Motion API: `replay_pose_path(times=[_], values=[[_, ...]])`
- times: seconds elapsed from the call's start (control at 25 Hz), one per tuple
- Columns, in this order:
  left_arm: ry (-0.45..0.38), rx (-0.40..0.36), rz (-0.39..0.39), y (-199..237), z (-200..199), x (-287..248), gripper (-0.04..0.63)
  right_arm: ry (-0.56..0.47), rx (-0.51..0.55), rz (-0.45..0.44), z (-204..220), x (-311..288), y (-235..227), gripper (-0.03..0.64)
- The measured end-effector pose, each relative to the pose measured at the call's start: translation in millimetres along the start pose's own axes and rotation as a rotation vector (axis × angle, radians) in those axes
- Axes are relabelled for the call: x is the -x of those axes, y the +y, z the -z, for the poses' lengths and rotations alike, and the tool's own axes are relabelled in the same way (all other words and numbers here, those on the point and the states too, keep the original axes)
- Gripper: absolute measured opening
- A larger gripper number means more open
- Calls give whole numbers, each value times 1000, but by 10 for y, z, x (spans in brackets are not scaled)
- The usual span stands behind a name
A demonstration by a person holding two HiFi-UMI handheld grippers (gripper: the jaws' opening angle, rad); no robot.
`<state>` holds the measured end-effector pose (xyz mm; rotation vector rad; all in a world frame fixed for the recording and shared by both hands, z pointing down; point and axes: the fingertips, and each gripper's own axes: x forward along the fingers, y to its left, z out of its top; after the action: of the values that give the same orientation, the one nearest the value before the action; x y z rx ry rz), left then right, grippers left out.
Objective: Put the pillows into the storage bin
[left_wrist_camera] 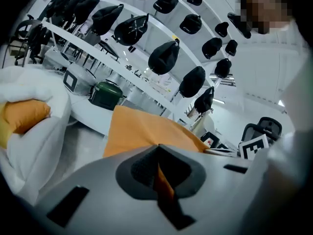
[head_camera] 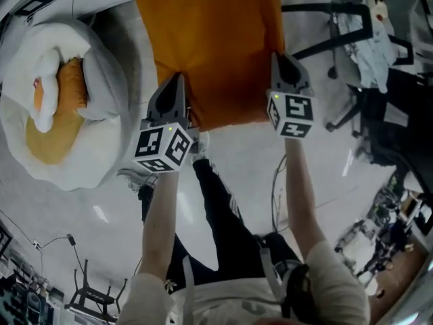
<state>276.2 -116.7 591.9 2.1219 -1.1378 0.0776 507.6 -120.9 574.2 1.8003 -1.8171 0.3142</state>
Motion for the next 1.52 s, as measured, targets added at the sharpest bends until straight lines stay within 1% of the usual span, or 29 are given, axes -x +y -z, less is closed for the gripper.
replay_pose_path(times=[0.16,0.28,0.44,0.48,0.56,0.6,0.64,0.68,0.72,0.76,0.84,1.0,1.2,1.32,1.44,1.52], values=[[32,-4,-6,32,256,-199,9,29,20,4,199,-124,-99,12],[38,-12,-14,74,335,-313,9,48,-2,13,323,-200,-138,12],[46,-1,-35,101,429,-434,9,64,1,-8,435,-349,-188,12],[44,-10,-49,115,443,-462,9,72,-3,-20,466,-394,-193,12],[38,-65,-105,189,456,-505,9,123,-42,-49,603,-522,-186,14],[43,-104,-143,245,467,-527,20,163,-74,-53,700,-608,-188,39],[56,-138,-174,292,490,-552,33,195,-100,-46,780,-691,-198,136],[75,-159,-186,309,518,-582,84,205,-111,-33,812,-749,-208,267],[92,-165,-180,299,538,-612,141,194,-104,-22,791,-776,-210,279],[101,-163,-168,278,544,-640,150,175,-88,-18,736,-781,-195,279],[102,-164,-150,253,517,-672,151,143,-70,-38,612,-778,-105,279],[86,-144,-154,325,439,-620,150,123,-67,-104,447,-777,206,278],[47,-110,-202,622,250,-388,153,95,-41,-186,171,-803,688,279],[26,-86,-240,1006,70,-113,158,72,-36,-220,-83,-824,1128,279],[9,-49,-296,1537,-131,237,165,44,-28,-269,-408,-864,1713,279],[-12,-7,-338,1923,-291,490,173,19,-20,-307,-653,-885,2137,279]])
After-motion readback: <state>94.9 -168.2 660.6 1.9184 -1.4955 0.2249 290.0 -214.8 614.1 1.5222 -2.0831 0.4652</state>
